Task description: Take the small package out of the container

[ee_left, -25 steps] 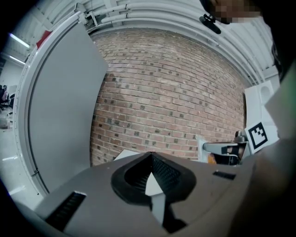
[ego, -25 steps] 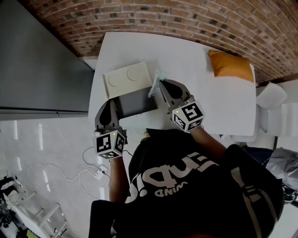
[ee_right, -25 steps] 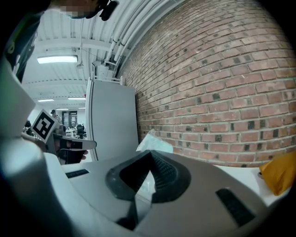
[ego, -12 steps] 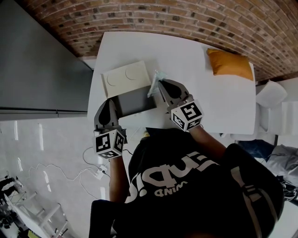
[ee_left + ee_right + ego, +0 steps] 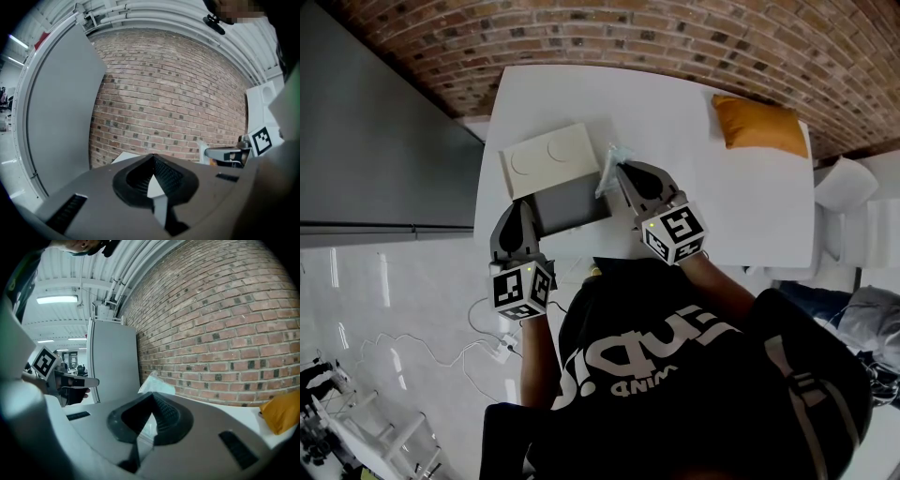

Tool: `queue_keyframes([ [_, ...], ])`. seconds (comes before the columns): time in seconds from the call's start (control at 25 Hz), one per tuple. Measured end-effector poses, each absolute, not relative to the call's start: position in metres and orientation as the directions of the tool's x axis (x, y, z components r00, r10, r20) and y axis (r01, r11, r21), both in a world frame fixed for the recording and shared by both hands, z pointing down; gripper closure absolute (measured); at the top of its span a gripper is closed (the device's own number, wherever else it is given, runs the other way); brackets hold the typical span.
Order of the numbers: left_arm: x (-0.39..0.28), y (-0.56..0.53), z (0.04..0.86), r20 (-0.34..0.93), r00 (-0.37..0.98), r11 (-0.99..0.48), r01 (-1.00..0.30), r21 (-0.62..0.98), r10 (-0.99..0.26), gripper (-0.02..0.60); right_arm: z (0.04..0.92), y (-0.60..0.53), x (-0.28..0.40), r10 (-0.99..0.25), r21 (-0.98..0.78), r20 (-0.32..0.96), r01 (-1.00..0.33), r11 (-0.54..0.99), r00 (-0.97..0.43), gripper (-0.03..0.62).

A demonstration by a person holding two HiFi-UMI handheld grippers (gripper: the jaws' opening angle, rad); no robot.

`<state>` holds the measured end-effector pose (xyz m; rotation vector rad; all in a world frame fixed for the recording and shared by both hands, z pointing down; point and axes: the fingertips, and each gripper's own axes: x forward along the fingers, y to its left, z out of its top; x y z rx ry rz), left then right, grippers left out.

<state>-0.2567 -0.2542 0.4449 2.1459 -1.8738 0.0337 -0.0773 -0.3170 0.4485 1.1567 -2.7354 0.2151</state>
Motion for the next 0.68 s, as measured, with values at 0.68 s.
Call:
queue_keyframes([
  [0.68, -0.241, -0.258, 0.447, 0.225, 0.175, -0.131, -0.972, 0.197, -0.959, 0.575, 0.451, -0.319, -0.071, -0.692, -0.077, 0.217, -0.719, 0.691, -0.689, 0.595],
])
